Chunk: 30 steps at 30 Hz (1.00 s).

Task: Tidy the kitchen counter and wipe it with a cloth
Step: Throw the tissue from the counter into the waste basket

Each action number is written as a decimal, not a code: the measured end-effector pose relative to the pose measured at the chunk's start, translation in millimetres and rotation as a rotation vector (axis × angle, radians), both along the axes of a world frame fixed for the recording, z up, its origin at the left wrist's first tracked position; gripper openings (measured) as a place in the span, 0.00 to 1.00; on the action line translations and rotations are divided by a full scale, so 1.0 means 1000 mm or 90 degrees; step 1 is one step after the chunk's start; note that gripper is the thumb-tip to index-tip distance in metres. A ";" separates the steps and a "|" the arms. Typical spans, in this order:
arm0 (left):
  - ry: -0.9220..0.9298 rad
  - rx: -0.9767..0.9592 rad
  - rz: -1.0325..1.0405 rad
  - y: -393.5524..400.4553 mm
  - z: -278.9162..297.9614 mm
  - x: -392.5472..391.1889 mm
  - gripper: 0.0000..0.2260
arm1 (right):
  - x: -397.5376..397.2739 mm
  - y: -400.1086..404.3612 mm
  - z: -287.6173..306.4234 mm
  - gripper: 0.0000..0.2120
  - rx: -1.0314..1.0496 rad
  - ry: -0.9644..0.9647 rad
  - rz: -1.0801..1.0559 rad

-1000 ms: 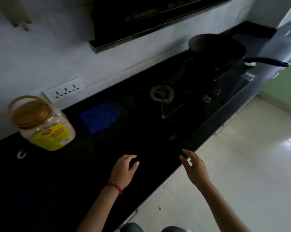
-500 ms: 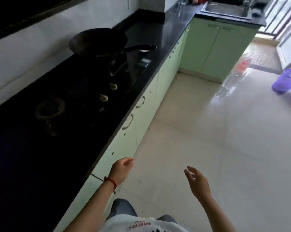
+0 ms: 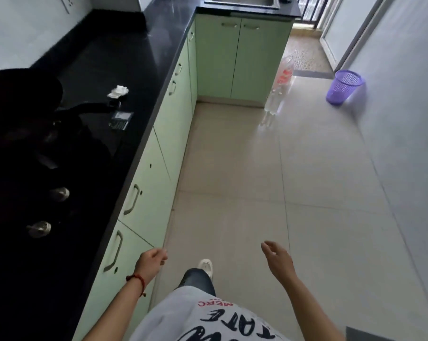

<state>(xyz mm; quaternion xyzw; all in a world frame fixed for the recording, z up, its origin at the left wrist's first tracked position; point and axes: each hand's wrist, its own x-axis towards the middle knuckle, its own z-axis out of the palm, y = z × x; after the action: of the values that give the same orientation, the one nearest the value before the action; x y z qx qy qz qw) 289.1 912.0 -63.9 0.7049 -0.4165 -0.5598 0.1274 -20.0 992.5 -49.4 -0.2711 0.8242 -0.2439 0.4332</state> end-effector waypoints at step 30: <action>0.030 -0.015 0.302 -0.419 0.010 -0.236 0.08 | -0.282 -0.531 -0.009 0.14 -0.004 -0.010 0.168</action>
<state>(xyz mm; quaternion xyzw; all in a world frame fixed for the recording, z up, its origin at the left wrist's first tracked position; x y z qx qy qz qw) 53.2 493.4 -53.7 0.7683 -0.2424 -0.5256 0.2733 -302.5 461.7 -58.8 -0.3764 0.7774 -0.1896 0.4670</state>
